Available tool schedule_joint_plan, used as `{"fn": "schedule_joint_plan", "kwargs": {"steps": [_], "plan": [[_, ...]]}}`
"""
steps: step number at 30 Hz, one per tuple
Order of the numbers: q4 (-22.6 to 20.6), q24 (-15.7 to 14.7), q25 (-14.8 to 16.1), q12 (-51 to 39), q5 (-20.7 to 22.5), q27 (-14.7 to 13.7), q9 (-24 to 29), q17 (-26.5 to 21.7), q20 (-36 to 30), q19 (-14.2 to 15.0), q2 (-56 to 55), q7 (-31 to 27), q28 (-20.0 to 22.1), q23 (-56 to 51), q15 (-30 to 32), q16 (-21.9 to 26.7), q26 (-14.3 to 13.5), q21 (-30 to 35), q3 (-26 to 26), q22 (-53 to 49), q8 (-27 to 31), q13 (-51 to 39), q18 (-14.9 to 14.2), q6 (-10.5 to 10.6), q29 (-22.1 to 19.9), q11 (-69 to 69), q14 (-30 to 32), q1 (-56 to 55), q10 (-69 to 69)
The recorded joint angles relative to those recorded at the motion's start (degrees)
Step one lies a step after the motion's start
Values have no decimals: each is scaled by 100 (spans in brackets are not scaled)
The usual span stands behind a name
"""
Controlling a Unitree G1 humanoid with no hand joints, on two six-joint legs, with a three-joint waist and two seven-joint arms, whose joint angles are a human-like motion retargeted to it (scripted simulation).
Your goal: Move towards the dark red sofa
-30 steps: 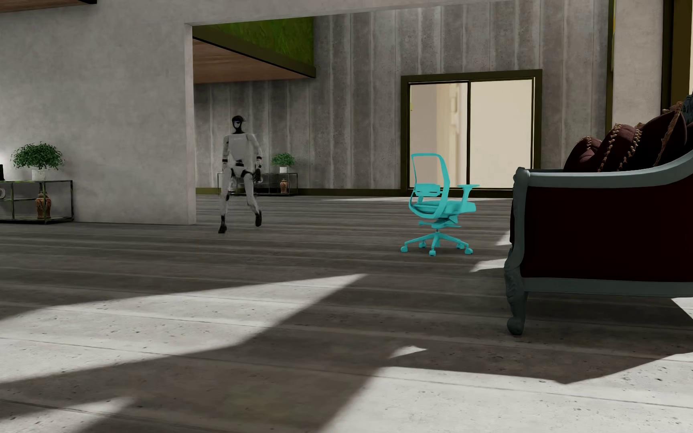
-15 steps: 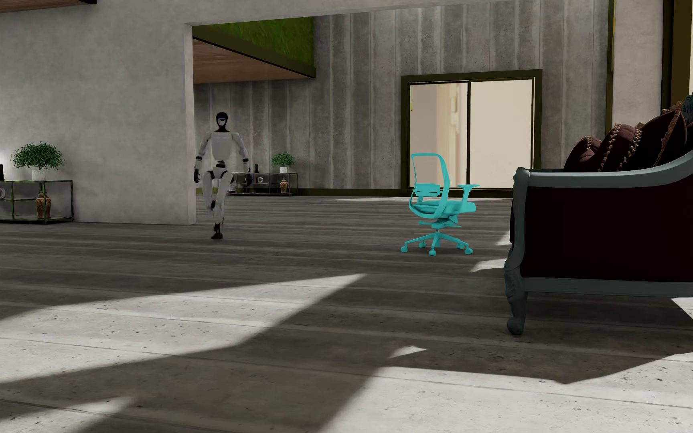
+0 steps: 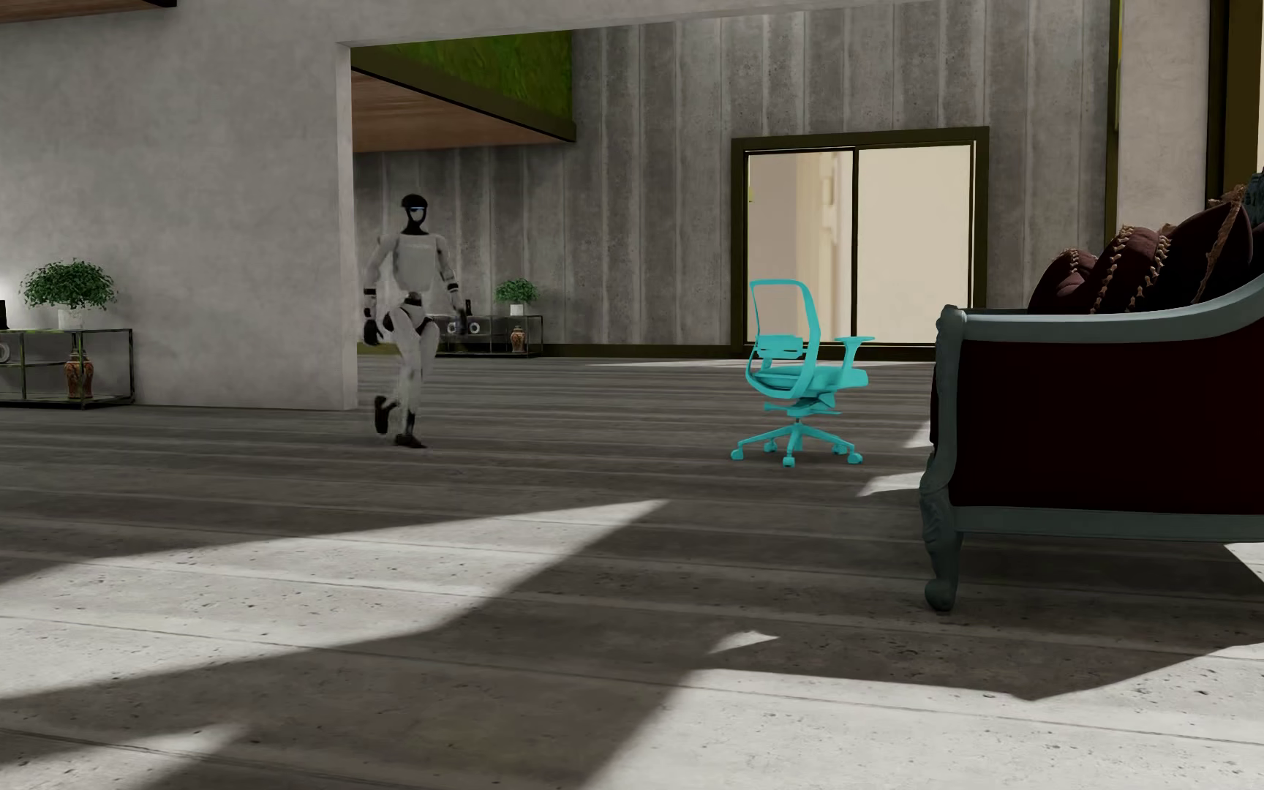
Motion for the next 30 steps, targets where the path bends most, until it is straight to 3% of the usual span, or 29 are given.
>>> {"fn": "schedule_joint_plan", "kwargs": {"steps": [1, 2, 4, 5, 6, 9, 11, 13, 14, 15, 16, 17, 19, 20, 21, 23, 24, 25, 26, 27, 28, 30], "plan": [[91, 0, 0, 96, 250, 0, -114, -25, -29, 0, -158, 0, 0, 108, 811, -100, 0, -51, 182, 453, 0, -111, 0, 99, 0, 636, 802, -381, 788], [136, 0, 0, 116, 526, 0, 46, -94, -130, 0, 100, 0, 0, 158, 806, -161, 0, -50, 356, 903, 0, -297, 0, 184, 0, 1180, 603, -855, 1923], [-24, 0, 0, 45, 917, 0, 370, -194, -526, 0, 1500, 0, 0, 113, 376, -173, 0, -190, 782, 1617, 0, -778, 0, 109, 0, 867, -2191, -2156, 4080], [-176, 0, 0, 157, 916, 0, 372, -242, -591, 0, 2213, 0, 0, 27, -20, -128, 0, -166, 1094, 1782, 0, -1002, 0, -55, 0, 512, -3228, -2885, 4443], [-310, 0, 0, 272, 817, 0, 547, -409, -714, 0, 3170, 0, 0, -472, -459, -37, 0, -124, 1463, 1917, 0, -1067, 0, -205, 0, 66, -3753, -3241, 4121], [-266, 0, 0, 633, 500, 0, 548, -538, -456, 0, 4969, 0, 0, -1035, -1843, 166, 0, -595, 2381, 2206, 0, -1701, 0, -499, 0, -895, -3700, -4437, 1573], [-44, 0, 0, 732, 439, 0, 387, -653, -334, 0, 5579, 0, 0, -1404, -2379, 220, 0, -772, 2813, 2413, 0, -2216, 0, -479, 0, -992, -3418, -4842, -536], [145, 0, 0, 866, 80, 0, 410, -676, -219, 0, 6141, 0, 0, -1736, -2247, 261, 0, -1008, 3190, 2565, 0, -2395, 0, -578, 0, -770, -3555, -5203, -387], [89, 0, 0, 929, -119, 0, 409, -592, -223, 0, 6333, 0, 0, -1836, -1793, 250, 0, -1118, 3304, 2721, 0, -2315, 0, -660, 0, -393, -3448, -5253, 213], [-6, 0, 0, 967, -254, 0, 262, -444, -241, 0, 6160, 0, 0, -1833, -908, 224, 0, -1185, 3322, 2901, 0, -2152, 0, -804, 0, 340, -3066, -5422, 865], [-250, 0, 0, 924, -389, 0, 252, -266, -376, 0, 5838, 0, 0, -1672, 259, 191, 0, -1154, 3148, 3137, 0, -1957, 0, -976, 0, 1442, -2934, -5370, 1491], [-629, 0, 0, 856, -445, 0, 454, -210, -307, 0, 5392, 0, 0, -1607, 1072, 153, 0, -1082, 2918, 3109, 0, -1722, 0, -1063, 0, 2814, -3177, -4841, 1599], [-928, 0, 0, 717, -221, 0, 608, -29, -231, 0, 4074, 0, 0, -1039, 228, 3, 0, -443, 2371, 2717, 0, -1562, 0, -1024, 0, 4792, -3506, -3757, 1231], [-839, 0, 0, 661, 98, 0, 566, 140, -101, 0, 3370, 0, 0, -807, 40, -105, 0, -692, 2010, 2335, 0, -1263, 0, -830, 0, 4836, -3516, -3177, 829], [-858, 0, 0, 619, 229, 0, 588, 159, 20, 0, 2845, 0, 0, -589, 249, -145, 0, -506, 1610, 1897, 0, -999, 0, -744, 0, 4239, -3514, -2535, 375], [-665, 0, 0, 419, 393, 0, 571, 128, 105, 0, 2053, 0, 0, -212, 1132, -138, 0, -121, 912, 945, 0, -496, 0, -568, 0, 1801, -3560, -1473, -287], [-624, 0, 0, 186, 289, 0, 531, 120, 136, 0, 1745, 0, 0, -43, 841, -90, 0, -65, 657, 515, 0, -307, 0, -599, 0, 573, -3668, -1142, -424], [-618, 0, 0, -97, 207, 0, 498, 19, 114, 0, 1580, 0, 0, 160, -623, 1, 0, 619, 455, 228, 0, -244, 0, -645, 0, -389, -3857, -832, -524], [-544, 0, 0, -288, 71, 0, 464, -33, 223, 0, 1387, 0, 0, 219, -2160, 50, 0, 812, 221, -65, 0, -56, 0, -675, 0, -587, -4072, -537, -487], [-502, 0, 0, -455, -133, 0, 474, -78, 370, 0, 1178, 0, 0, 270, -2590, 63, 0, 970, -18, -218, 0, 96, 0, -706, 0, -518, -4204, -286, -451], [-370, 0, 0, -485, -123, 0, 547, -90, 559, 0, 1022, 0, 0, 421, -2030, 21, 0, 1110, -163, -302, 0, 209, 0, -641, 0, -526, -4046, 72, -383], [-27, 0, 0, -302, 198, 0, 303, -37, 774, 0, 679, 0, 0, 637, 654, -99, 0, 1010, -232, -155, 0, 388, 0, -434, 0, 13, -2664, -5, 470]]}}
